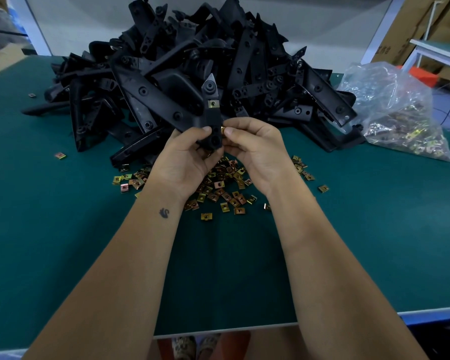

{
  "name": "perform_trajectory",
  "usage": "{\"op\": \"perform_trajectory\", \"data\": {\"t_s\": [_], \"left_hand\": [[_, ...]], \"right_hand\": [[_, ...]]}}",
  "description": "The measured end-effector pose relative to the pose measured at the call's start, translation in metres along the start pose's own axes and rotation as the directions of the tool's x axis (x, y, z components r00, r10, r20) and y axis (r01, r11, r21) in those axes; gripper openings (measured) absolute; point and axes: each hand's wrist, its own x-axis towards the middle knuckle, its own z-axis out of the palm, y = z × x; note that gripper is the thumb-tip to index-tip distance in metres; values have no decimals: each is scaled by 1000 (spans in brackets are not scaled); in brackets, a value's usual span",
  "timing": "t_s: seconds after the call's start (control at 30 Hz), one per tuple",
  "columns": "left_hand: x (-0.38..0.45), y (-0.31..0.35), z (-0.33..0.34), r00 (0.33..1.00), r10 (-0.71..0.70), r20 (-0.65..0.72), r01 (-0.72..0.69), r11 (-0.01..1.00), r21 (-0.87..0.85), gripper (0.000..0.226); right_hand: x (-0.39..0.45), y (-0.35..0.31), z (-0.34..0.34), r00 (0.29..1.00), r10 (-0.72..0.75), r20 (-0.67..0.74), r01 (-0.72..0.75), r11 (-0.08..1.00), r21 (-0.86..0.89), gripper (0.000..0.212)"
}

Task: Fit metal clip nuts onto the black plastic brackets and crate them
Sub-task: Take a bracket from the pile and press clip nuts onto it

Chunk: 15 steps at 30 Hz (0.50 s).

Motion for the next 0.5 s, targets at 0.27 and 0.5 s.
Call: {"op": "perform_trajectory", "data": {"t_s": [0.27, 0.5], "left_hand": [[0, -1, 0, 1000, 26, 13, -26, 999, 21, 31], [0, -2, -1, 999, 48, 22, -48, 998, 42, 26]], "right_hand": [[-1, -1, -1, 1000, 12, 6, -12, 998, 68, 16], [0, 0, -1, 1000, 24, -4, -24, 999, 27, 18]]}}
